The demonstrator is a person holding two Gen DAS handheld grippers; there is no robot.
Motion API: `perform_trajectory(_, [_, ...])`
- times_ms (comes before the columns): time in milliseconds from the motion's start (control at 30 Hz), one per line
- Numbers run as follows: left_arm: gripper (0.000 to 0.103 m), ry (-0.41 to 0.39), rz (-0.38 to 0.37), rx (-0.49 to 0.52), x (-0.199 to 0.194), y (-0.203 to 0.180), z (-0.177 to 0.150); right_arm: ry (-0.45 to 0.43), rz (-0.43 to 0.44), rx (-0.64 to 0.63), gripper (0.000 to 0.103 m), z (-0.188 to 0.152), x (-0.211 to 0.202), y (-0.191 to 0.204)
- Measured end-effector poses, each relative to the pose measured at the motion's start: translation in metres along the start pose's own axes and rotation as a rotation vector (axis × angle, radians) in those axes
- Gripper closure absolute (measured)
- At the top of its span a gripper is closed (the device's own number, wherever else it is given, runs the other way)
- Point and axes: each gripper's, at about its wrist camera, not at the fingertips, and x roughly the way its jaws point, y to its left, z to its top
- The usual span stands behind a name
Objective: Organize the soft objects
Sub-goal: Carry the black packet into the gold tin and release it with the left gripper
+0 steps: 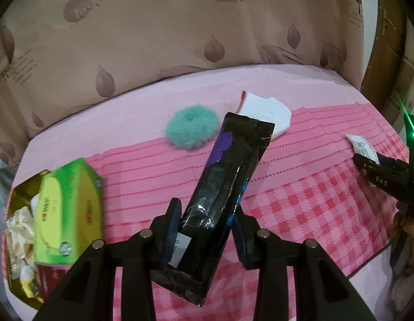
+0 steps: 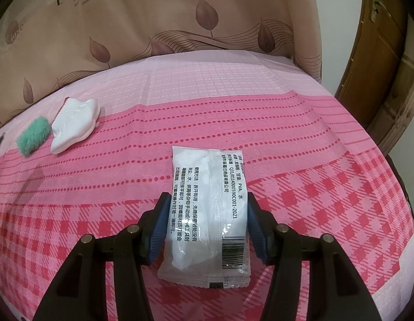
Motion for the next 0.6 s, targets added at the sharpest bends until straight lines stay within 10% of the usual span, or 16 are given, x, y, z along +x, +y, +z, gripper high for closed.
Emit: perform_trajectory(600, [0.067, -0.060, 0.146, -0.163, -0.073, 0.117, -0.009, 0.001, -0.003, -0.004, 0.051, 0.000, 0.000, 0.000])
